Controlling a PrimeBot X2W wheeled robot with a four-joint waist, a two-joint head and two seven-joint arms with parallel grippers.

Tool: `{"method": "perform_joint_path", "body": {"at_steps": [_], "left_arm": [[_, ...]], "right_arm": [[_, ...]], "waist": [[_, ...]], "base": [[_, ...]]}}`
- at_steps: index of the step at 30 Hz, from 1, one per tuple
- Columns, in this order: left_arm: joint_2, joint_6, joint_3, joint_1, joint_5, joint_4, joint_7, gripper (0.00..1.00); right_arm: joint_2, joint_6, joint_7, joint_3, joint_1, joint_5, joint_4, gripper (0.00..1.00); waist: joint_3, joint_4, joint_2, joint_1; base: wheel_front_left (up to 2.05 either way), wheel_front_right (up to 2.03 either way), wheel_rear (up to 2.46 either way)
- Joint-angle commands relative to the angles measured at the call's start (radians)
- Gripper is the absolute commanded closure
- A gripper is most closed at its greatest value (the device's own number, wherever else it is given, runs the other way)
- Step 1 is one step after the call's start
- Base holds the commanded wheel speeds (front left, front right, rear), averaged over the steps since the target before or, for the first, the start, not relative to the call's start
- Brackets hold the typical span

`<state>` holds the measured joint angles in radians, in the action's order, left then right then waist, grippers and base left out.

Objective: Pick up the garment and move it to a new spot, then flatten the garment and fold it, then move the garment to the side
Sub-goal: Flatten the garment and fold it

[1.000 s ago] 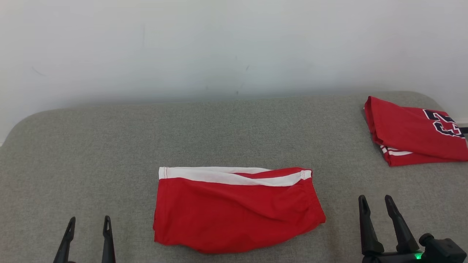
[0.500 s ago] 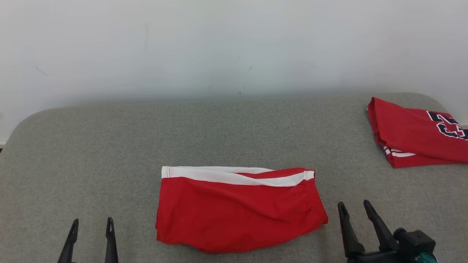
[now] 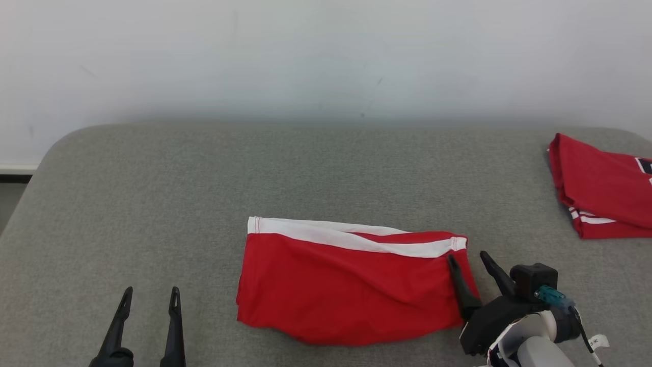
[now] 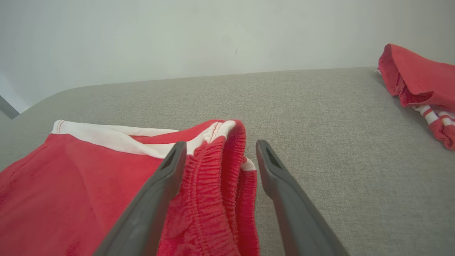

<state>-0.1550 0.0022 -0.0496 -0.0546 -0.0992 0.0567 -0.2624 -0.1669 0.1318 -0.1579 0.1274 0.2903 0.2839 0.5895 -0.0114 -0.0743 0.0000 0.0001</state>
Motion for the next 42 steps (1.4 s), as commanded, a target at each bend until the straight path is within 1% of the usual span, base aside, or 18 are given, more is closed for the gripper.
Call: {"method": "perform_joint_path", "body": {"at_steps": [1, 9, 12, 15, 16, 17, 18, 20, 23, 24, 26, 33, 38, 42], "left_arm": [[0.006, -0.008, 0.004, 0.015, 0.007, 0.006, -0.003, 0.00], [0.024, -0.033, 0.016, 0.039, 0.021, 0.022, -0.003, 0.00], [0.032, -0.040, 0.016, 0.046, 0.027, 0.029, -0.003, 0.00], [0.038, -0.046, 0.017, 0.051, 0.032, 0.032, -0.003, 0.00], [0.039, -0.049, 0.019, 0.051, 0.033, 0.033, -0.003, 0.00], [0.040, -0.050, 0.022, 0.050, 0.033, 0.034, -0.003, 0.00], [0.042, -0.052, 0.023, 0.048, 0.034, 0.036, -0.003, 0.00], [0.046, -0.052, 0.026, 0.042, 0.033, 0.038, -0.003, 0.00], [0.049, -0.056, 0.029, 0.036, 0.036, 0.042, -0.003, 0.00], [0.049, -0.056, 0.029, 0.036, 0.036, 0.042, -0.003, 0.00], [0.053, -0.059, 0.030, 0.034, 0.037, 0.043, -0.003, 0.00], [0.050, -0.063, 0.050, 0.014, 0.040, 0.037, -0.003, 0.00], [0.050, -0.068, 0.067, 0.005, 0.039, 0.034, -0.003, 0.00], [0.054, -0.069, 0.075, -0.002, 0.042, 0.032, -0.003, 0.00]], "right_arm": [[-0.004, -0.003, -0.010, -0.015, 0.021, -0.001, 0.047, 0.00], [-0.009, -0.003, -0.024, -0.024, 0.101, 0.024, 0.284, 0.00], [0.000, -0.003, -0.028, -0.011, 0.126, 0.046, 0.350, 0.00], [0.012, -0.003, -0.036, 0.012, 0.136, 0.075, 0.391, 0.00], [0.015, -0.003, -0.035, 0.022, 0.140, 0.085, 0.402, 0.49], [0.015, -0.003, -0.037, 0.032, 0.144, 0.098, 0.409, 0.81], [0.014, -0.003, -0.039, 0.042, 0.148, 0.109, 0.415, 1.00], [0.002, -0.003, -0.042, 0.053, 0.155, 0.142, 0.427, 1.00], [-0.041, -0.003, -0.053, 0.061, 0.164, 0.175, 0.439, 1.00], [-0.041, -0.003, -0.053, 0.061, 0.164, 0.175, 0.439, 1.00], [-0.069, -0.003, -0.058, 0.072, 0.162, 0.195, 0.441, 1.00], [-0.208, -0.003, -0.057, 0.091, 0.151, 0.272, 0.422, 1.00], [-0.275, -0.003, -0.017, 0.134, 0.149, 0.327, 0.365, 1.00], [-0.290, -0.003, 0.065, 0.156, 0.149, 0.424, 0.281, 1.00]], "waist": [[-0.017, -0.021, 0.0000, -0.0001], [-0.041, -0.040, 0.0000, -0.0001], [-0.045, -0.045, 0.0000, -0.0001], [-0.043, -0.049, 0.0000, -0.0001], [-0.041, -0.048, 0.0000, -0.0001], [-0.039, -0.047, 0.0000, -0.0001], [-0.037, -0.046, 0.0000, -0.0001], [-0.030, -0.042, 0.0000, -0.0001], [-0.021, -0.038, 0.0000, -0.0001], [-0.021, -0.038, 0.0000, -0.0001], [-0.014, -0.036, 0.0000, -0.0001], [0.004, -0.016, 0.0000, -0.0001], [0.003, 0.008, 0.0000, -0.0001], [0.005, 0.029, 0.0000, -0.0001]], "base": [[0.00, 0.00, 0.00], [0.00, 0.00, 0.00], [0.00, 0.00, 0.00], [0.00, 0.00, 0.00], [0.00, 0.00, 0.00], [0.00, 0.00, 0.00], [0.00, 0.00, 0.00], [0.00, 0.00, 0.00], [0.00, 0.00, 0.00], [0.00, 0.00, 0.00], [0.00, 0.00, 0.00], [0.00, 0.00, 0.00], [0.00, 0.00, 0.00], [0.00, 0.00, 0.00]]}}
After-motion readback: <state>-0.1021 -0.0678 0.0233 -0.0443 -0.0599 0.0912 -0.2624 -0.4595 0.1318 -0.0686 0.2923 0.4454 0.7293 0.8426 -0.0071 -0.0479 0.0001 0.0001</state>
